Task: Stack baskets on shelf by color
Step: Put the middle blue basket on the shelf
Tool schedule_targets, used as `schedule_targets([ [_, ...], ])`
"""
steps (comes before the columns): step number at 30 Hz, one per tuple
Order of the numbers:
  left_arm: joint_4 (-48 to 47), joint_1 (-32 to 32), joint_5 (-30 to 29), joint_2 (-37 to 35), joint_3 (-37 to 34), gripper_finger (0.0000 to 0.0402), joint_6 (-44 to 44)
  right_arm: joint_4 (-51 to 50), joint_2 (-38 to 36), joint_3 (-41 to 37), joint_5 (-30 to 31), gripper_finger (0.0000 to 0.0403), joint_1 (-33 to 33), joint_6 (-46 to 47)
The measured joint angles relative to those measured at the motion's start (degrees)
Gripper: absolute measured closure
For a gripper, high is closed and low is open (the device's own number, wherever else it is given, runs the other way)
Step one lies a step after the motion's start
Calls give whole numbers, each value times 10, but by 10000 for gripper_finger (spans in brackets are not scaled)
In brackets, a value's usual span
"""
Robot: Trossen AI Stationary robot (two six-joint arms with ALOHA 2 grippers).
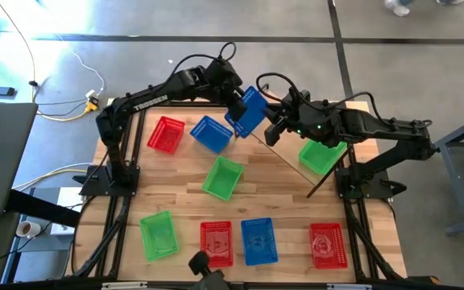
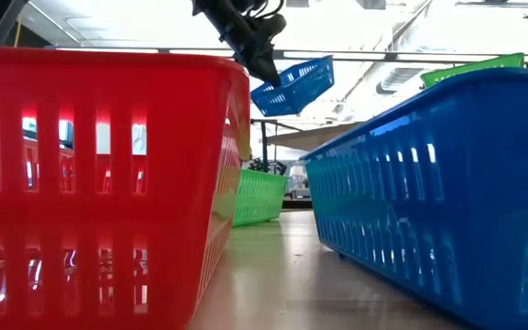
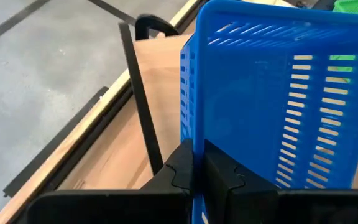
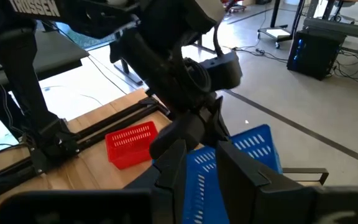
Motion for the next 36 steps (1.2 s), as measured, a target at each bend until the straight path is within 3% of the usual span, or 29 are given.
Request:
schedule_targets([
  [9, 19, 3, -24, 27, 0, 399, -22, 0, 0, 0, -4, 329, 0, 0],
  [15, 26, 9, -10, 43, 0, 399, -30, 0, 0, 0, -4, 329, 0, 0],
  [36, 48, 10, -19, 44, 0, 383, -19, 0, 0, 0, -6, 329, 0, 0],
])
